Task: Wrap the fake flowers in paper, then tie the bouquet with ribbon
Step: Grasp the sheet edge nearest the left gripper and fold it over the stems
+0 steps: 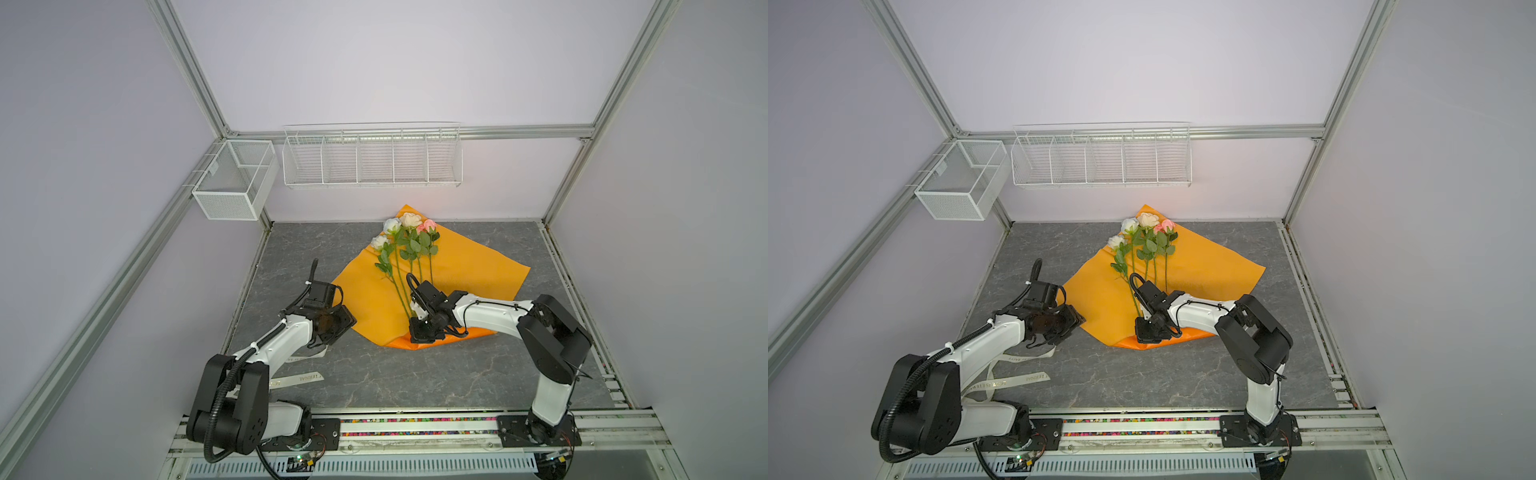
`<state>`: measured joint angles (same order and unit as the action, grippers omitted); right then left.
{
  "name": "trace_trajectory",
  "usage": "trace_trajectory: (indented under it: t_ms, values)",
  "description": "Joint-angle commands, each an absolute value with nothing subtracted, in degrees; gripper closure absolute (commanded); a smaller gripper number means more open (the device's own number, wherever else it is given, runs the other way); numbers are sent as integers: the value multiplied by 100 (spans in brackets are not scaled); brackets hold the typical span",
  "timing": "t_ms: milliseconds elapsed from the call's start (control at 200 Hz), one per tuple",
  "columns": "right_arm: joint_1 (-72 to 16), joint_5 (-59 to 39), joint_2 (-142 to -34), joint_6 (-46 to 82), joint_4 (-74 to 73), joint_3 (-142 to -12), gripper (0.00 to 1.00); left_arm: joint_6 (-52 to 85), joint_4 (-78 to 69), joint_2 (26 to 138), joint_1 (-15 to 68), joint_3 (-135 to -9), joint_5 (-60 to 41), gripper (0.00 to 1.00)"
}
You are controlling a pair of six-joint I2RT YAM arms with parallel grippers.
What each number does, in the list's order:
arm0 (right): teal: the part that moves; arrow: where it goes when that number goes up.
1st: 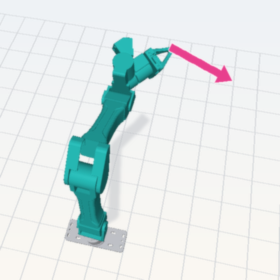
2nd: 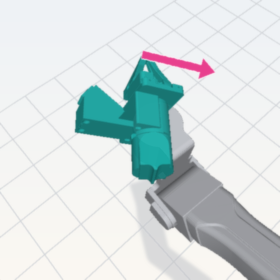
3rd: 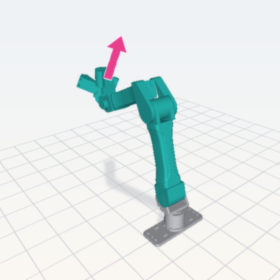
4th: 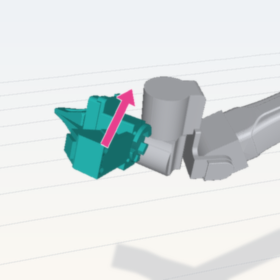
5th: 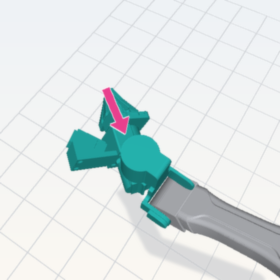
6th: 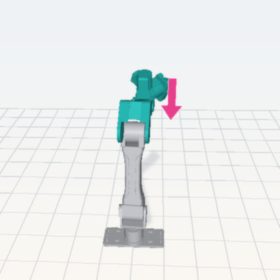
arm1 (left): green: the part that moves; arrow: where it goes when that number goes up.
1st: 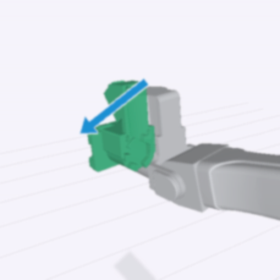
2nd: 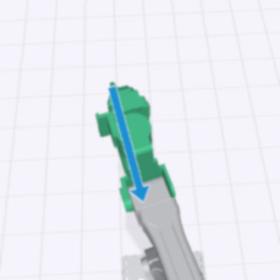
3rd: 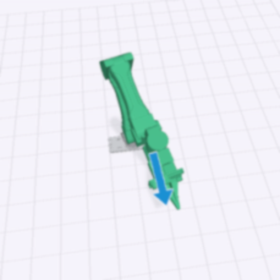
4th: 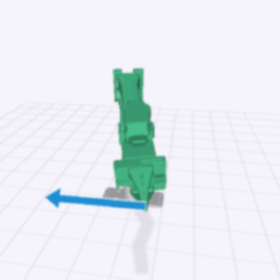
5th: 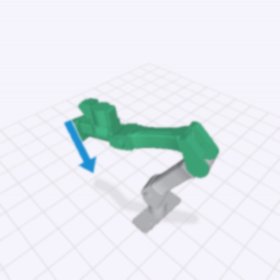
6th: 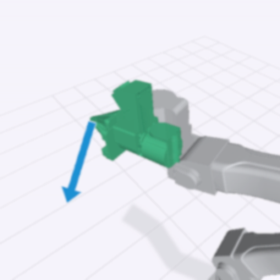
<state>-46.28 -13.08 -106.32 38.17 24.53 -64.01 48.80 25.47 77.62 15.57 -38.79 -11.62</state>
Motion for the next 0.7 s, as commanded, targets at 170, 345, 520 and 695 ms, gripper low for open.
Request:
trace_trajectory:
  t_ms: [170,345,520,695]
  values:
    - [-4631,-1116,-10731,3921,2654,-6409,86,4115,2691,8422,769,-4634,-1105,37]
    - [-4618,-1107,-10758,3928,2668,-6460,86,4198,2390,8733,751,-4739,-1393,38]
    - [-4621,-1114,-10767,3934,2679,-6451,86,4219,2148,8983,750,-4858,-1613,41]
    - [-4622,-1112,-10795,3926,2688,-6486,86,4293,2254,9340,747,-5009,-1510,42]
